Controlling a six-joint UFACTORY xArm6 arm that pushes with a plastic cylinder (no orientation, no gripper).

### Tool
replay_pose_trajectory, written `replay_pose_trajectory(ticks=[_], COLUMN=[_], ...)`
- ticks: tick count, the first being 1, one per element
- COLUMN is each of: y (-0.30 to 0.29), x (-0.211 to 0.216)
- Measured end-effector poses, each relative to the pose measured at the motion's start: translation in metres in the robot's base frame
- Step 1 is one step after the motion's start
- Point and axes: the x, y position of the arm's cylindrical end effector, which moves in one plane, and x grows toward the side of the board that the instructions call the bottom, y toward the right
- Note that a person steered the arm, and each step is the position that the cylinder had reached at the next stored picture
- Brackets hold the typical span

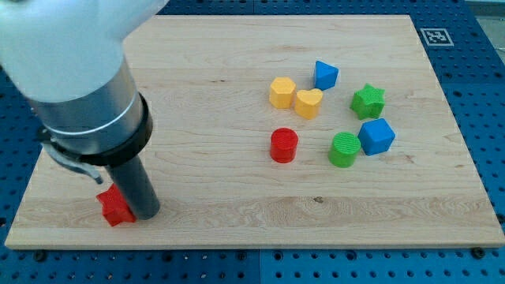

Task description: Move the green circle towards the red star

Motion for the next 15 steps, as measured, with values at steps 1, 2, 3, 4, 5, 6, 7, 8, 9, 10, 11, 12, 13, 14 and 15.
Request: replay_pose_trajectory(ticks=[1, 2, 3, 4, 5, 6, 7, 8, 9, 10, 11, 12, 13, 14, 15], y=[-0.008, 0.015, 0.089, 0.167, 0.245, 0.306, 0.325, 0.326, 0.313, 0.298, 0.292, 0.280, 0.264, 0.242, 0.218], x=[0.001, 0.001, 0.001, -0.003, -0.022, -0.039, -0.056, -0.086, -0.097, -0.097, -0.096, -0.091, -0.076, -0.063, -0.054])
